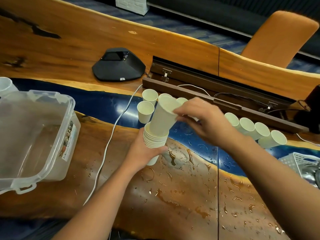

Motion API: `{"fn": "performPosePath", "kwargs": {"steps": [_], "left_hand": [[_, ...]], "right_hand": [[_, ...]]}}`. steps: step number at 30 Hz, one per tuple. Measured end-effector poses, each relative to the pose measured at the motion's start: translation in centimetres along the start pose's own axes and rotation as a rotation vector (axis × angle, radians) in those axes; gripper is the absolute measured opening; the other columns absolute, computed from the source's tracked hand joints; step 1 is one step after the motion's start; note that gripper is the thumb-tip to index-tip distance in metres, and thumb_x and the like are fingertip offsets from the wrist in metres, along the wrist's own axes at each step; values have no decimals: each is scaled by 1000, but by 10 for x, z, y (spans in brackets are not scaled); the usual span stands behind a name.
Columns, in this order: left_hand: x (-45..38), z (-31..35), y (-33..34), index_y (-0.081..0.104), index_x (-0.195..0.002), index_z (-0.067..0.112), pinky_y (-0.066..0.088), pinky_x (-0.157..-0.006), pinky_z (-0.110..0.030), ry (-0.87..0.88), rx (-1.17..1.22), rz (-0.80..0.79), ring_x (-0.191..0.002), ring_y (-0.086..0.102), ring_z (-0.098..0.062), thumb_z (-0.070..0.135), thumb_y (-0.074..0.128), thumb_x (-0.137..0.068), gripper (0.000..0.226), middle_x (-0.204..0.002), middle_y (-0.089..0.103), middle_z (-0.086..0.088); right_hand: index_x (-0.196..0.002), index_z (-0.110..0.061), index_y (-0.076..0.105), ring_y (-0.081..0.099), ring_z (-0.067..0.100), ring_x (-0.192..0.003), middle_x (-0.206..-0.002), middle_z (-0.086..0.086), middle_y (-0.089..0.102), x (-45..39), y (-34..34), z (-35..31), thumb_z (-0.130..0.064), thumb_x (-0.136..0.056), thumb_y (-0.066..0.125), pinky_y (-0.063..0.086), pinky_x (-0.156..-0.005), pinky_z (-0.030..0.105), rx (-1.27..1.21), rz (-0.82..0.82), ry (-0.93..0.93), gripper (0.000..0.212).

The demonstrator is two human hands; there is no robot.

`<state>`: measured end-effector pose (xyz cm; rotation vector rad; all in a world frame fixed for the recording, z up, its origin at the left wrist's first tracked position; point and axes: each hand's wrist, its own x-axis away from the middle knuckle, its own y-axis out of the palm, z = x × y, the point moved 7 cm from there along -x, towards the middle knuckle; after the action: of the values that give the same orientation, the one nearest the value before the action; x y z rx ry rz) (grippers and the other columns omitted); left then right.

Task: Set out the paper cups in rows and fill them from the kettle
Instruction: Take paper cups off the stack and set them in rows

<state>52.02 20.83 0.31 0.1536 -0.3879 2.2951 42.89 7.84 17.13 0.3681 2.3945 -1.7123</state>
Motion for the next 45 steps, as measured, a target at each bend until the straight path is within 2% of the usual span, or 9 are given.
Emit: {"fn": "performPosePath", "kwargs": {"steps": [3,5,10,13,17,22,30,38,45], "left_hand": [[0,-2,-3,50,-123,31,44,-77,-16,7,-2,20,-101,57,4,29,95,-57,79,-110,60,21],[0,-3,-4,50,-121,35,41,-75,-9,14,2,18,-100,55,13,29,95,-57,79,-110,59,23],[1,-4,-5,47,-126,35,40,-73,-4,24,-9,8,-101,53,17,28,94,-61,80,-110,57,26],[1,-6,-4,45,-126,37,39,-74,-6,17,-26,-3,-101,53,14,28,93,-63,80,-110,56,26],[1,-8,-4,44,-121,39,41,-69,1,17,-52,-18,-98,50,23,26,93,-64,76,-108,55,27],[1,-10,-5,40,-121,42,39,-67,3,-11,-69,-36,-96,47,28,27,92,-65,78,-107,52,30],[-7,-16,-5,41,-121,44,41,-78,-12,-40,-61,-39,-103,53,8,32,93,-63,79,-110,54,27],[-12,-17,4,41,-120,46,44,-83,-16,-39,-64,-60,-104,54,9,33,93,-63,78,-110,55,27],[-12,-13,2,40,-124,43,40,-77,-9,-23,-74,-62,-104,54,7,32,92,-65,79,-111,54,27]], "right_hand": [[-115,-10,70,60,22,-101,-108,5,70,1,-29,10,-12,-95,61,51,-83,32,49,217,45,22],[-114,-9,72,64,26,-98,-107,7,72,3,-29,23,-7,-92,67,54,-79,37,102,273,113,23],[-111,-21,74,68,30,-92,-105,6,75,2,35,69,-15,-91,69,54,-74,40,186,37,316,21],[-111,-24,73,68,27,-95,-108,2,74,1,80,79,-19,-93,66,55,-78,38,246,-139,295,20],[-114,-20,72,69,27,-102,-111,3,73,-5,117,84,-18,-93,67,55,-88,39,298,-232,253,22],[-116,-19,71,68,29,-104,-116,3,72,-11,140,96,-17,-92,68,53,-94,41,277,-277,275,25],[-123,-20,67,63,26,-115,-128,3,65,-23,153,110,-14,-97,61,52,-97,38,216,-344,346,28],[-125,-19,66,63,27,-114,-129,4,65,-26,159,119,-15,-97,61,51,-100,38,166,-368,401,29],[-131,-23,63,58,25,-122,-136,1,61,-23,130,108,-22,-93,68,48,-100,37,78,-241,402,38]]}}
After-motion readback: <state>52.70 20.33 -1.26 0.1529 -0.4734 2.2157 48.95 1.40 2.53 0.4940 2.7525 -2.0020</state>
